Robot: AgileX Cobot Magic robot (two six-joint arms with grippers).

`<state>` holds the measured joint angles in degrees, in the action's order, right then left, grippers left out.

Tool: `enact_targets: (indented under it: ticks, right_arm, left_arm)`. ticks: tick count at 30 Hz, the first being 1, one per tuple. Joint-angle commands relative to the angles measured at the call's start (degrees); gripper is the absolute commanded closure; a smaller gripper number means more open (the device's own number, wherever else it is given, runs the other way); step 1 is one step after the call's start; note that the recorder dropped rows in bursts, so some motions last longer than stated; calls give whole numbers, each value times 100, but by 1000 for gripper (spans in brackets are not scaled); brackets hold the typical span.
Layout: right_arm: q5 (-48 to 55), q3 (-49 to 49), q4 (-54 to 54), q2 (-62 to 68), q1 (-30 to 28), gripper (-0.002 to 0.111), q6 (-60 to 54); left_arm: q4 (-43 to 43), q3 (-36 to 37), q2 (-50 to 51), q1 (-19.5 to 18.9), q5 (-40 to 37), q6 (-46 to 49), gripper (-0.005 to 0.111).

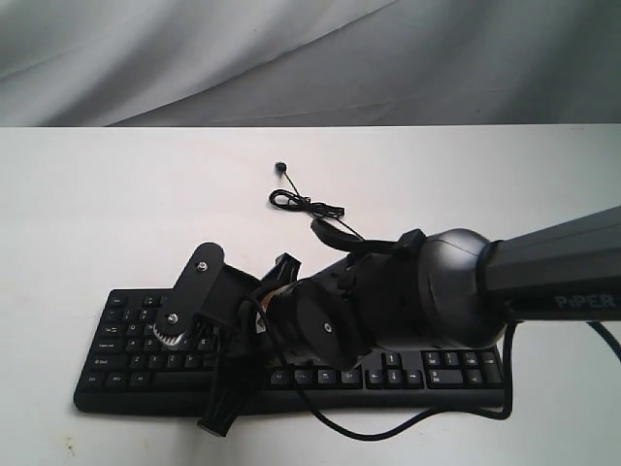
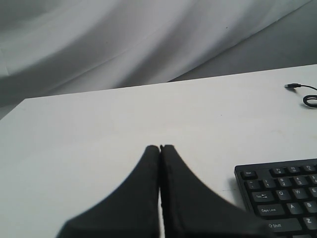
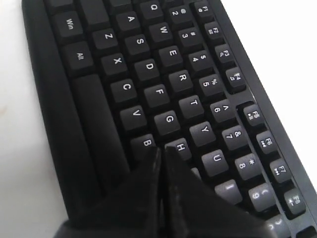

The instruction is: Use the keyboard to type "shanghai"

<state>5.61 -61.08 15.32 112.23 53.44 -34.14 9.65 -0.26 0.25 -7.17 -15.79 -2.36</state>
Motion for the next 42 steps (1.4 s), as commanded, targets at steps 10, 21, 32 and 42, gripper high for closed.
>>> enact_targets:
  ticks: [10,21,32,42]
  right_arm:
    - [-149,28,47,22,-32,108,30]
    - [-149,28,87,304,-32,108,30]
    - [141,-219,-20,10,-71,108,30]
    - [339,-705,-225,32,-202,108,30]
  left_arm:
    - [-10,26,-25,42,57,-25,107]
    - [-10,26,-25,42,57,-25,107]
    - [-10,26,-25,42,57,-25,107]
    - [-10,26,-25,42,57,-25,107]
